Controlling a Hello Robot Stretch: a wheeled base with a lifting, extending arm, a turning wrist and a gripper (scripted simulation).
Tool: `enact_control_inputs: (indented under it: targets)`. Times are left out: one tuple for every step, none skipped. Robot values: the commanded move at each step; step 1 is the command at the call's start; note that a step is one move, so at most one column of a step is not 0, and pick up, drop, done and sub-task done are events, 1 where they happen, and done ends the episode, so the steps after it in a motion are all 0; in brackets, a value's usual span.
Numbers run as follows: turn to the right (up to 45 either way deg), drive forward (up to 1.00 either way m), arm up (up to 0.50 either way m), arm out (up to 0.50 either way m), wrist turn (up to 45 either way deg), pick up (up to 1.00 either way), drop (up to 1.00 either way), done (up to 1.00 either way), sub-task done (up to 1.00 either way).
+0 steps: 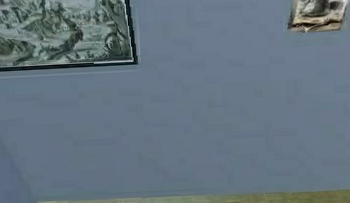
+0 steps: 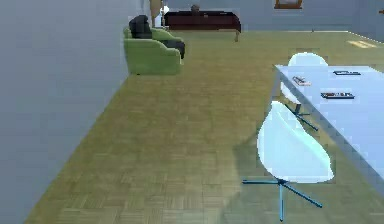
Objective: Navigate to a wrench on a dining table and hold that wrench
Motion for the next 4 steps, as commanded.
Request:
enact_control_inputs:
  targets:
    - [45.0, 0.0, 0.0, 0.0, 0.0, 0.0, 0.0, 0.0, 0.0]
    - [33.0, 0.0, 0.0, 0.0, 0.0, 0.0, 0.0, 0.0, 0.0]
    - [0.0, 0.75, 0.0, 0.0, 0.0, 0.0, 0.0, 0.0, 0.0]
    - [12.0, 0.0, 0.0, 0.0, 0.0, 0.0, 0.0, 0.0, 0.0]
